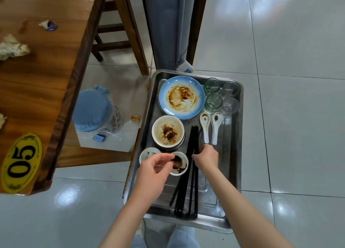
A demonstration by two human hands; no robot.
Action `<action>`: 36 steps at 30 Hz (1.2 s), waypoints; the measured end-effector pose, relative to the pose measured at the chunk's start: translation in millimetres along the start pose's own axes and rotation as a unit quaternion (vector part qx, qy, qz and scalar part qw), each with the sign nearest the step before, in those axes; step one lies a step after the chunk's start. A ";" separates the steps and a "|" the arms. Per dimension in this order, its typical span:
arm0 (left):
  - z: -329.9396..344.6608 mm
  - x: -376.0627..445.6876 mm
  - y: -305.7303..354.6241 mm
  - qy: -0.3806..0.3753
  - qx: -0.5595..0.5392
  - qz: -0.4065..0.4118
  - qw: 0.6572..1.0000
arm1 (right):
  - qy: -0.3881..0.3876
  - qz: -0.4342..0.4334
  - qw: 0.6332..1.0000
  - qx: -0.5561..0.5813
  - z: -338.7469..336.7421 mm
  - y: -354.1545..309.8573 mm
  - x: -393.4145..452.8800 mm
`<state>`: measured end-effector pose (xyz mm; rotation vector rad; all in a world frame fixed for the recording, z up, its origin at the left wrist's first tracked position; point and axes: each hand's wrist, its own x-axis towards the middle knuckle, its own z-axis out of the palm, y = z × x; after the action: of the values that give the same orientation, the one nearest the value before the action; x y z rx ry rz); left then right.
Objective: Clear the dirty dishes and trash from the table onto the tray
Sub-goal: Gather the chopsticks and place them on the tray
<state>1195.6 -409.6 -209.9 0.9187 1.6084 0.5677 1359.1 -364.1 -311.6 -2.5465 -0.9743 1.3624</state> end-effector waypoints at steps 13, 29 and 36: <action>-2.8 1.4 -5.6 0.002 0.005 -0.003 1.000 | 0.025 -0.026 0.998 -0.052 3.0 3.2 -2.1; -7.0 8.0 -8.7 -0.004 0.011 -0.012 1.000 | 0.078 -0.122 0.983 -0.112 14.1 0.2 -8.1; -8.2 9.7 -7.8 -0.004 0.003 -0.008 1.000 | 0.081 -0.134 0.982 -0.103 10.4 6.6 -10.5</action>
<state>1185.1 -405.3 -219.7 0.9106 1.6105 0.5465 1350.1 -377.4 -312.7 -2.4976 -1.4265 1.0122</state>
